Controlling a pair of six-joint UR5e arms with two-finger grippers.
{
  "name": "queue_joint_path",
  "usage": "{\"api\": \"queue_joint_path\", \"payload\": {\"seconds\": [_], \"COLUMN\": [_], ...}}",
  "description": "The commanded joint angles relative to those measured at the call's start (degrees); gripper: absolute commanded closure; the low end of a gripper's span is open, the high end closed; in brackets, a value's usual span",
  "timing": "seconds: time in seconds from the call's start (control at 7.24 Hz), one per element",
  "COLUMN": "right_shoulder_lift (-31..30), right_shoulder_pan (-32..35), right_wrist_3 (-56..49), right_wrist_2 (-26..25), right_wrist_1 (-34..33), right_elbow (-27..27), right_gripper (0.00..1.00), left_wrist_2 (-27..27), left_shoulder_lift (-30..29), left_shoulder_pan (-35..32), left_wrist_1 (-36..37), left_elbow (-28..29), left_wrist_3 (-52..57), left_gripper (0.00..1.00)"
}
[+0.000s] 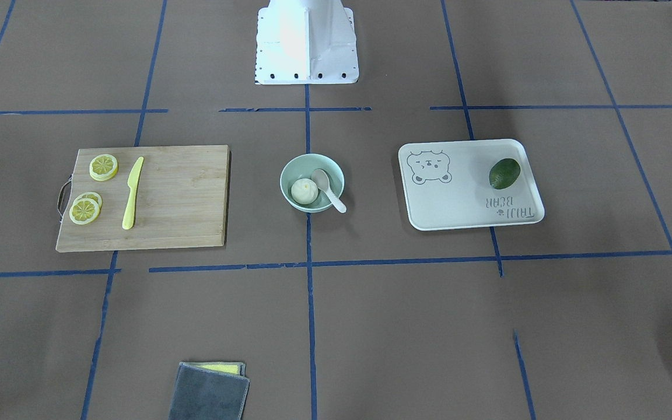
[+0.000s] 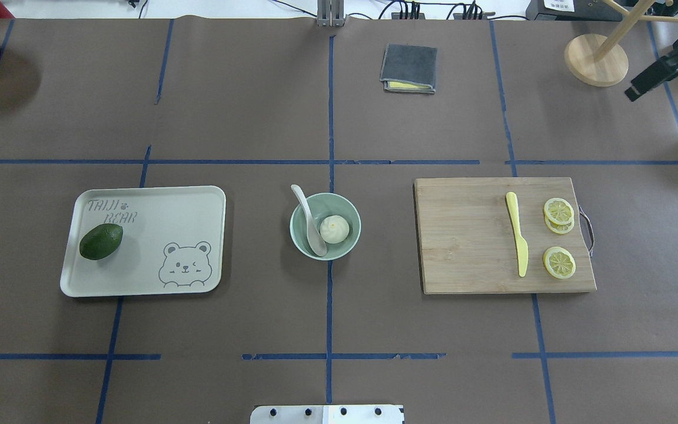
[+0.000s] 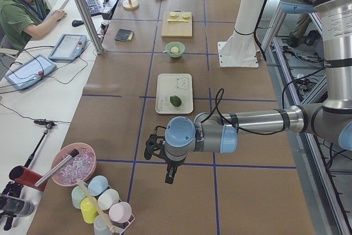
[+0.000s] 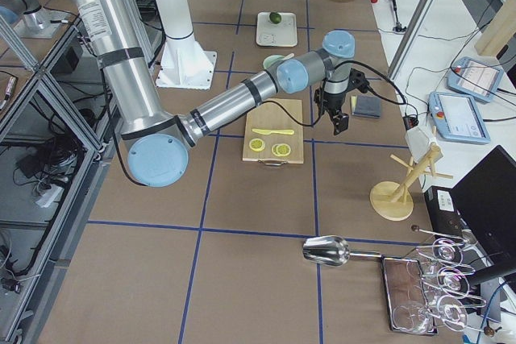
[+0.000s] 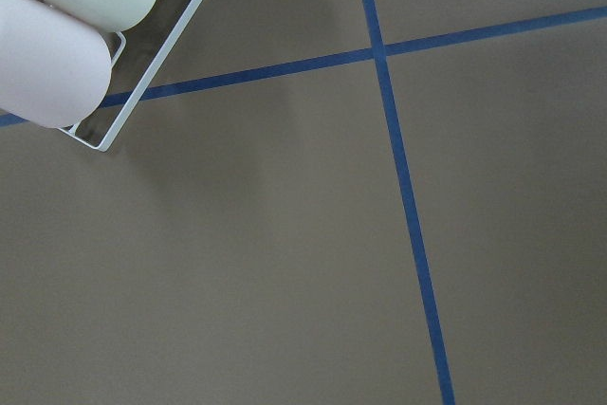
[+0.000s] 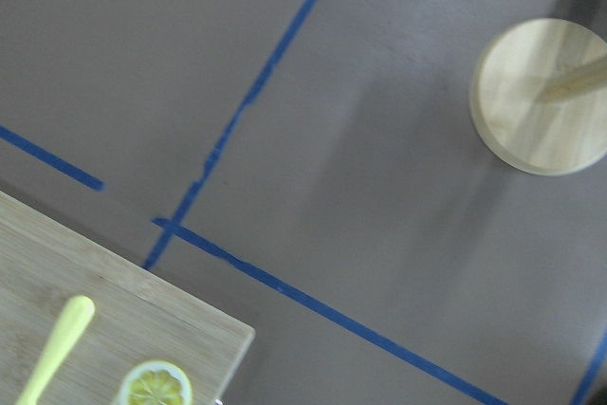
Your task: Put spoon and bun in bowl
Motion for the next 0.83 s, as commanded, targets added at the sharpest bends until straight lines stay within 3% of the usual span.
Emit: {"api": "queue_joint_path", "payload": {"seconds": [0.0, 0.28, 0.69], "right_shoulder_lift": [-7.7, -17.6, -22.7], "right_shoulder_pan": [7.9, 14.6, 15.4], "right_wrist_3": [-10.8, -12.6, -12.7], "right_wrist_2": [1.9, 6.2, 3.9], "right_wrist_1": [0.0, 0.8, 1.0], "right_elbow": [-1.5, -0.7, -0.4], "right_gripper": [0.0, 0.0, 0.0], "left_wrist_2": [0.6, 3.2, 3.0], "left_shoulder_lift": [-0.6, -0.7, -1.8], "left_shoulder_pan": [1.7, 4.0, 4.1], "left_wrist_1": [0.1, 0.3, 5.8], "left_elbow": [-0.7, -0.8, -2.2], "left_wrist_3": [-0.4, -2.2, -4.4], "left_gripper": [0.0, 0.0, 0.0]}}
